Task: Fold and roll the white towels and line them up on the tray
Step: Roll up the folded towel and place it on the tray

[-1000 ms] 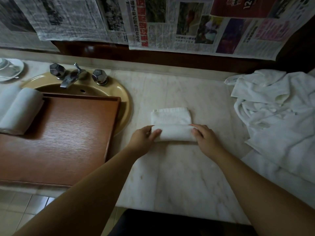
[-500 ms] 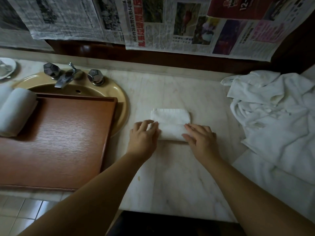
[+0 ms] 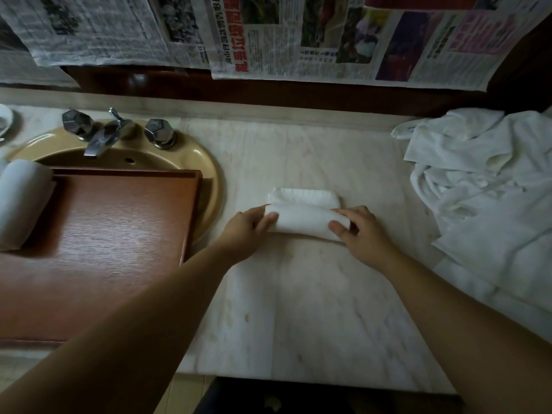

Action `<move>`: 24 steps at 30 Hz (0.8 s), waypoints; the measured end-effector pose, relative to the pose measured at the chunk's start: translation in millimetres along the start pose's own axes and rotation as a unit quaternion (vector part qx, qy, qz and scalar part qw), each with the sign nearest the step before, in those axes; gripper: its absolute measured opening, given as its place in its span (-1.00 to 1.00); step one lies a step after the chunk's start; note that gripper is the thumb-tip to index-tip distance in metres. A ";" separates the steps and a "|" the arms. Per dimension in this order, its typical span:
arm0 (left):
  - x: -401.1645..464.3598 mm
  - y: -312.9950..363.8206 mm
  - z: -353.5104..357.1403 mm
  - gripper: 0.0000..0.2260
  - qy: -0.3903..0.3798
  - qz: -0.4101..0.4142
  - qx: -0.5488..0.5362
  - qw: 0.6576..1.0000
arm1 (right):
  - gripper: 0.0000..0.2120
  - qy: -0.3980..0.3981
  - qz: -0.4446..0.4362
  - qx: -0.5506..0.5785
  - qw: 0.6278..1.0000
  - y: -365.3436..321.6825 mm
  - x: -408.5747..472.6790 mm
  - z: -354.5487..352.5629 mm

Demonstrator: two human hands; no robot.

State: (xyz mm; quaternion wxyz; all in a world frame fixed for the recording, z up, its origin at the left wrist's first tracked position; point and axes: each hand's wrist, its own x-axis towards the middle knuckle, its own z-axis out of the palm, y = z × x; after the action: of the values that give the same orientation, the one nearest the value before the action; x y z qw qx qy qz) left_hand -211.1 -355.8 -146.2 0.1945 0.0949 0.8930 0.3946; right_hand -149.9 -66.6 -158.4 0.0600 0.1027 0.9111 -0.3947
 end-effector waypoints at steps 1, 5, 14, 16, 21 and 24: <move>2.4 1.1 0.7 -0.72 -0.005 -0.008 -0.025 1.000 | -0.62 -0.003 0.014 0.007 1.000 -0.2 3.2 -0.5; 10.6 6.2 4.5 -0.58 0.004 -0.055 -0.118 0.991 | -0.61 -0.027 0.057 0.023 0.998 -4.5 19.3 -2.9; 30.0 32.1 5.9 -0.77 0.133 0.014 0.097 0.986 | -0.87 0.130 -0.051 -0.016 0.990 -16.2 25.2 -0.3; 23.6 32.0 11.6 -0.71 0.130 0.097 0.215 0.963 | -0.73 0.166 -0.128 -0.099 0.973 -14.9 11.1 7.1; -13.7 17.2 13.2 -0.55 0.063 0.184 0.259 0.946 | -0.40 0.126 -0.157 -0.202 0.958 -2.2 -23.7 7.9; -43.3 3.6 19.6 -0.56 0.052 0.179 0.271 0.944 | -0.32 0.096 -0.176 -0.220 0.955 4.6 -41.7 10.1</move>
State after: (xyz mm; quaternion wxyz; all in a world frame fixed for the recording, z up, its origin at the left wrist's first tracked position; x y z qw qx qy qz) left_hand -163.6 -354.3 -143.8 0.0404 0.2817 0.9434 0.1703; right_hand -108.0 -76.7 -160.7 -0.0774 -0.0374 0.9804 -0.1774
